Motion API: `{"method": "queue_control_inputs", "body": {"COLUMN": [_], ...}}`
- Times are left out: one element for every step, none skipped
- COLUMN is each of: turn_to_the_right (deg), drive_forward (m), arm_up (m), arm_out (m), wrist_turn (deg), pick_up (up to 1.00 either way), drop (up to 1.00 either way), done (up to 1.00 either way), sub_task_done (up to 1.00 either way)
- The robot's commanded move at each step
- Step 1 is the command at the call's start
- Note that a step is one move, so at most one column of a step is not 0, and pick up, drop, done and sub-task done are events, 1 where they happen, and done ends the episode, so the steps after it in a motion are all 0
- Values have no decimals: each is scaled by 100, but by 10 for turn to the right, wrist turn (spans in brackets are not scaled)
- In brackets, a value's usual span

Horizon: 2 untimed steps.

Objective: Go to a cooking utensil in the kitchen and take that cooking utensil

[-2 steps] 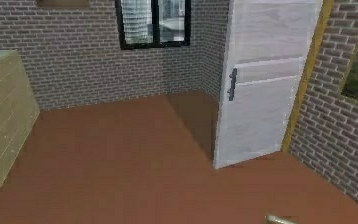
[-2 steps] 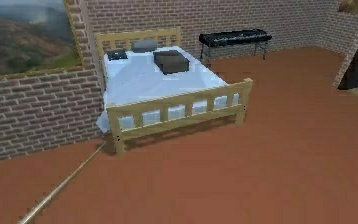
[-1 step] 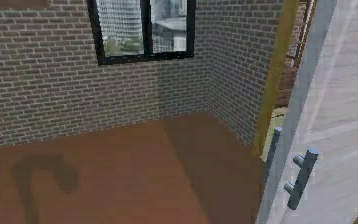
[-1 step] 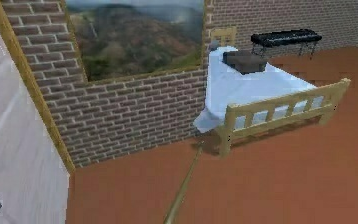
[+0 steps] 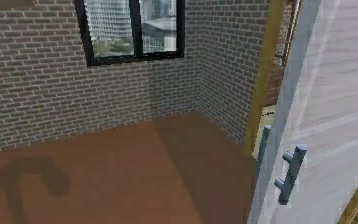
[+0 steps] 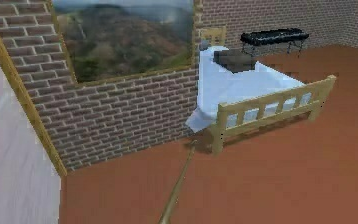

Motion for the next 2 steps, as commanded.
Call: {"method": "queue_control_inputs", "body": {"turn_to_the_right": [-240,0], "drive_forward": [0,85], "arm_up": [0,0], "arm_out": [0,0], "wrist_turn": [0,0], "pick_up": [0,0], "drop": [0,0], "done": [0,0], "sub_task_done": [0,0]}}
